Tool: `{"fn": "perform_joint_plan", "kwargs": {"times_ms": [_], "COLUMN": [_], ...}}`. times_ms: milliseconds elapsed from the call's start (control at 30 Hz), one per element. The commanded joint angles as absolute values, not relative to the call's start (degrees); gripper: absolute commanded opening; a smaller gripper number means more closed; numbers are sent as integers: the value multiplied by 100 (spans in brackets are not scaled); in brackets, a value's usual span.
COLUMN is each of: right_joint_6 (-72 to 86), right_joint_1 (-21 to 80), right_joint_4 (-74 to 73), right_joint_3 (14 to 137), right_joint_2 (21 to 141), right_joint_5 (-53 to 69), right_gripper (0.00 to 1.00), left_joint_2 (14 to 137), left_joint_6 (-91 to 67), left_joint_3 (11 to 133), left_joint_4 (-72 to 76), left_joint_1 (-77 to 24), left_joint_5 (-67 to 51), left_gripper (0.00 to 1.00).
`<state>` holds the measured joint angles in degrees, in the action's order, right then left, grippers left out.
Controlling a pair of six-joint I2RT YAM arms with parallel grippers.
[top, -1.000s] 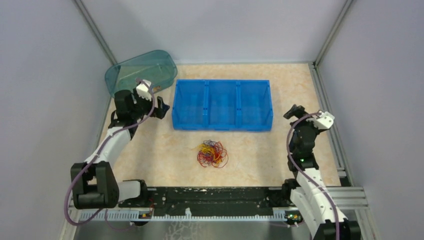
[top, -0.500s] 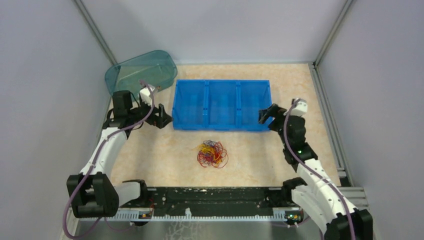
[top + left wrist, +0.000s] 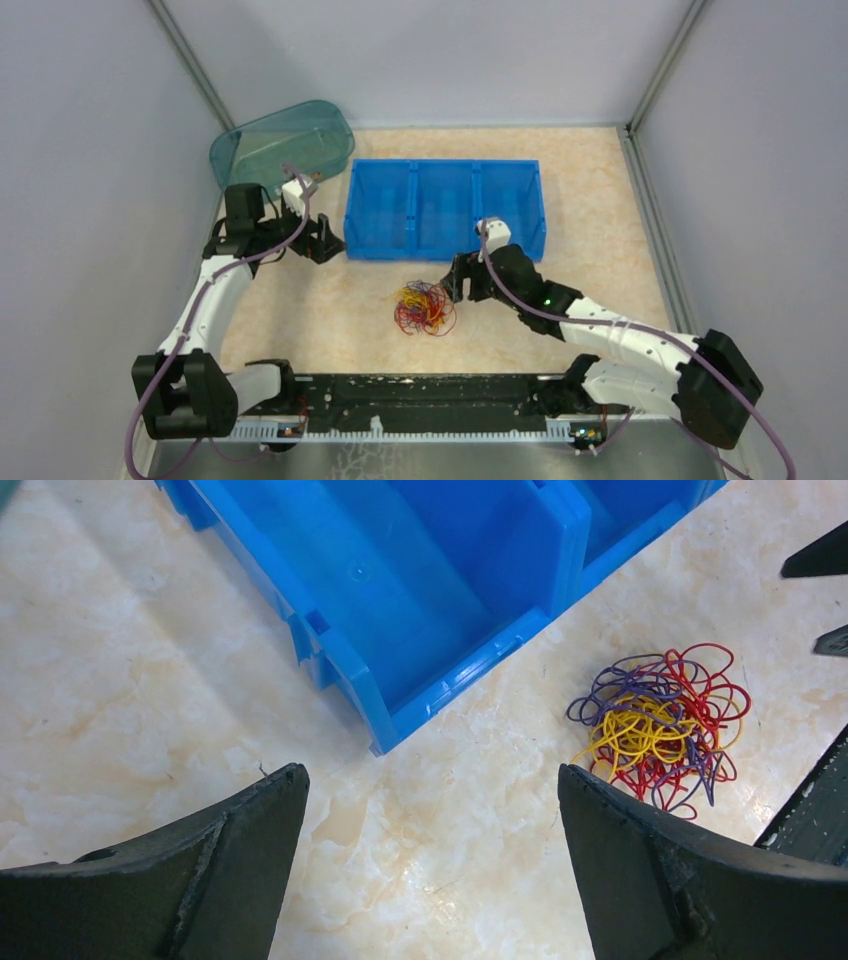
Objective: Untangle the cables
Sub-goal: Pick up the cable at the corner of the board.
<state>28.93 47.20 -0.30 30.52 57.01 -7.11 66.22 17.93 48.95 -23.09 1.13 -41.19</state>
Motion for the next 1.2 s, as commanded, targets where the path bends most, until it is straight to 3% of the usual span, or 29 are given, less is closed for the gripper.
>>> {"fn": "perform_joint_plan", "kwargs": {"times_ms": [0, 267, 567, 867, 1167], "right_joint_6": [2919, 2879, 2687, 2628, 2636], "right_joint_1": [4925, 4945, 4943, 4944, 4954], "right_joint_4": [417, 841, 915, 1030, 987], "right_joint_3": [3392, 3414, 3595, 3752, 4317], "right_joint_2": [6268, 6908, 7497, 7473, 7071], "right_joint_5": [-266, 169, 107, 403, 1446], "right_gripper": [71, 48, 33, 3, 0], "left_joint_2": [6461, 6349, 6224, 6133, 5845], "left_joint_6": [1935, 2047, 2098, 2135, 2586], "left_joint_3": [5114, 5144, 5150, 5144, 5308], "left_joint_4": [-2473, -2643, -2748, -2877, -3388], "left_joint_1": [141, 144, 144, 142, 93], "left_joint_5": [-4339, -4303, -4423, -4574, -5146], "left_gripper": [100, 100, 100, 100, 100]}}
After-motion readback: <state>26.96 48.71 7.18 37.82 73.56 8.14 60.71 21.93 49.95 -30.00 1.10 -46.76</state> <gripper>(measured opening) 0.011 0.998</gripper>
